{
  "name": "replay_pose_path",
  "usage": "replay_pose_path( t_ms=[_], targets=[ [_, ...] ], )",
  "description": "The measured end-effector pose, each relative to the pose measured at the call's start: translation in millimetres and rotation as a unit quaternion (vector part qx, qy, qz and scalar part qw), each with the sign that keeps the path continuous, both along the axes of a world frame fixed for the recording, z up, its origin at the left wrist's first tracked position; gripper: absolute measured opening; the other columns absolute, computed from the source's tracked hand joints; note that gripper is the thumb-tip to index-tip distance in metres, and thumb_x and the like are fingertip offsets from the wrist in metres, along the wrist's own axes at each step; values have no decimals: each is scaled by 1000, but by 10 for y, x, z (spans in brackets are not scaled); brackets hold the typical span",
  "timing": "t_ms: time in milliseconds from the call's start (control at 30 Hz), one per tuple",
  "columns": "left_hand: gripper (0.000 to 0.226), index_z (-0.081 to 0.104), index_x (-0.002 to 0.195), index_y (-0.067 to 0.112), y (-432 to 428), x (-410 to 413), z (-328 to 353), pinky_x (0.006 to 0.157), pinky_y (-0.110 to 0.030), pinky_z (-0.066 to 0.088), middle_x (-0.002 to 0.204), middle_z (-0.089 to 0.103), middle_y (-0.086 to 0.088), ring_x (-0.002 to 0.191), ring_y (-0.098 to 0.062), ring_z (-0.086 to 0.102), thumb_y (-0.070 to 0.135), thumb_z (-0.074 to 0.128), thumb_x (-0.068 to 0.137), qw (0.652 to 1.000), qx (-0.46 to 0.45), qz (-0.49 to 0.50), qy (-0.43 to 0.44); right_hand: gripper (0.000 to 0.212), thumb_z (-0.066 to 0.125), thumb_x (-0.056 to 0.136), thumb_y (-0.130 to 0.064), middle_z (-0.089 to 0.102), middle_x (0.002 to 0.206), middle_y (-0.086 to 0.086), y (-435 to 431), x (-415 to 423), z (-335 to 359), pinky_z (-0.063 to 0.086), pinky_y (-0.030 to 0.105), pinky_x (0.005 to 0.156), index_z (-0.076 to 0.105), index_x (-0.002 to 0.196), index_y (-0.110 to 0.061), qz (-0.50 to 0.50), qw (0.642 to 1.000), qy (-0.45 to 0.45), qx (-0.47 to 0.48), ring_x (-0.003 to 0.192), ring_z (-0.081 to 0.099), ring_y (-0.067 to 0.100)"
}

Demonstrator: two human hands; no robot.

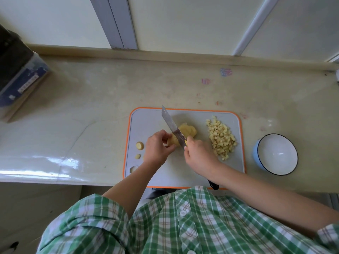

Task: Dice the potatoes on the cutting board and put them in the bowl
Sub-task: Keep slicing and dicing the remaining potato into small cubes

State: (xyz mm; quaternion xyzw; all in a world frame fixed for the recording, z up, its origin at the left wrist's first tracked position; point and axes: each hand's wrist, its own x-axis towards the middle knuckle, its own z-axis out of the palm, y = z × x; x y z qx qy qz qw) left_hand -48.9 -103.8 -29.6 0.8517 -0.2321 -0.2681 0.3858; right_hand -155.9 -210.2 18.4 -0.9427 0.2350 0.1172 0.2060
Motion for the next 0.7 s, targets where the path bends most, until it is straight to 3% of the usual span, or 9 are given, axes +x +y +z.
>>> replay_pose_path(
  t_ms=[167, 333, 567, 700],
  targets=[
    [27, 67, 94, 10, -8, 28, 5, 75, -27, 53, 87, 70, -2, 80, -15, 66, 11, 79, 70, 1000, 3, -3, 6, 11, 41, 98, -18, 50, 78, 8, 53, 14, -99, 14, 26, 44, 47, 97, -9, -12, 999, 1, -36, 67, 46, 27],
    [30, 68, 97, 10, 1, 47, 2, 77, -32, 54, 89, 70, -2, 81, -15, 66, 15, 81, 70, 1000, 6, -12, 5, 11, 41, 98, -14, 63, 83, 16, 54, 70, -277, 31, 33, 53, 48, 99, -5, -18, 999, 11, -27, 77, 60, 34],
    [29, 67, 96, 11, 15, 48, 38, 74, -22, 52, 88, 69, 2, 81, -12, 66, 15, 80, 71, 1000, 5, -15, 2, 20, 39, 100, -24, 64, 83, 16, -19, 26, -361, 32, 34, 54, 48, 103, -6, -27, 999, -3, -26, 76, 62, 35],
    [27, 65, 93, 14, 11, 46, 79, 71, -19, 51, 84, 66, 7, 78, -9, 65, 17, 81, 71, 1000, 3, -23, -5, 18, 48, 97, -26, 64, 77, 20, -159, 30, -300, 35, 38, 55, 48, 89, -9, -48, 998, -22, 19, 73, 62, 39]
  ],
)
